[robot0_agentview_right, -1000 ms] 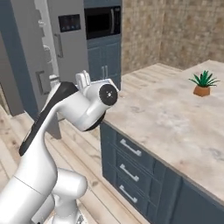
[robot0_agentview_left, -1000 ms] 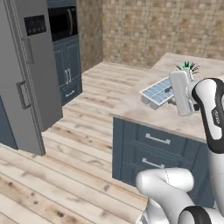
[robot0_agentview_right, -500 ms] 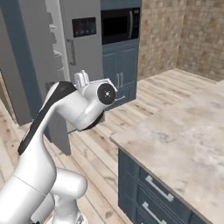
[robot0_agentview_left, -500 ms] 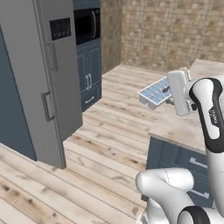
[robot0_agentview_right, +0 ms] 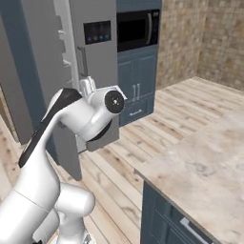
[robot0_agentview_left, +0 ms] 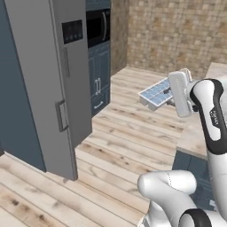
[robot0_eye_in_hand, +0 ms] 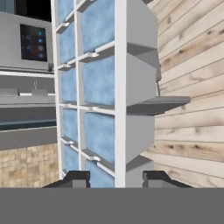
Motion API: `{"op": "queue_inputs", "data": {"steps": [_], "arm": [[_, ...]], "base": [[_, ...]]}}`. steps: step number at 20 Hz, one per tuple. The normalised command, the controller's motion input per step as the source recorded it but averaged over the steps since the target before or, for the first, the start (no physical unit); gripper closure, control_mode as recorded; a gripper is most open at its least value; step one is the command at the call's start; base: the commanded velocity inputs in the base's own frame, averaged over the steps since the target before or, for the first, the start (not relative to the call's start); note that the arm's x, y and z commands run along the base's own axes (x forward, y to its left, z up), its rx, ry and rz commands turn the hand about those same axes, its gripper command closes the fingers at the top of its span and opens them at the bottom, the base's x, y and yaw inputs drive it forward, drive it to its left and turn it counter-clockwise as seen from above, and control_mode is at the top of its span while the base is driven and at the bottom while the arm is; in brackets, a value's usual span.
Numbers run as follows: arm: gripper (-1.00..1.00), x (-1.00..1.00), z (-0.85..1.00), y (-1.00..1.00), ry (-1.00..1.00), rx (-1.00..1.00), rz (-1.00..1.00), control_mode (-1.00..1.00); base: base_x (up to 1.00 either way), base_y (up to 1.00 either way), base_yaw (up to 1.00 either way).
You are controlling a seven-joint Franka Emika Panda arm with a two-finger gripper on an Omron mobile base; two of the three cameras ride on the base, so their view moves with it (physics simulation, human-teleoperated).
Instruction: The ice cube tray has been filled with water. Take the tray and place it in the freezer to make ice. Close the freezer door after placing the tray.
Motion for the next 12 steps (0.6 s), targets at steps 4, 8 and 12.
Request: {"op": "queue_inputs", "data": {"steps": [4, 8, 12], "arm": [[1.0, 0.0, 0.0, 0.0, 0.0, 0.0, 0.0, 1.0], [1.0, 0.0, 0.0, 0.0, 0.0, 0.0, 0.0, 1.0], [1.0, 0.0, 0.0, 0.0, 0.0, 0.0, 0.0, 1.0]], "base": [[0.31, 0.04, -0.16], [0.49, 0.0, -0.22], [0.67, 0.18, -0.25]]}}
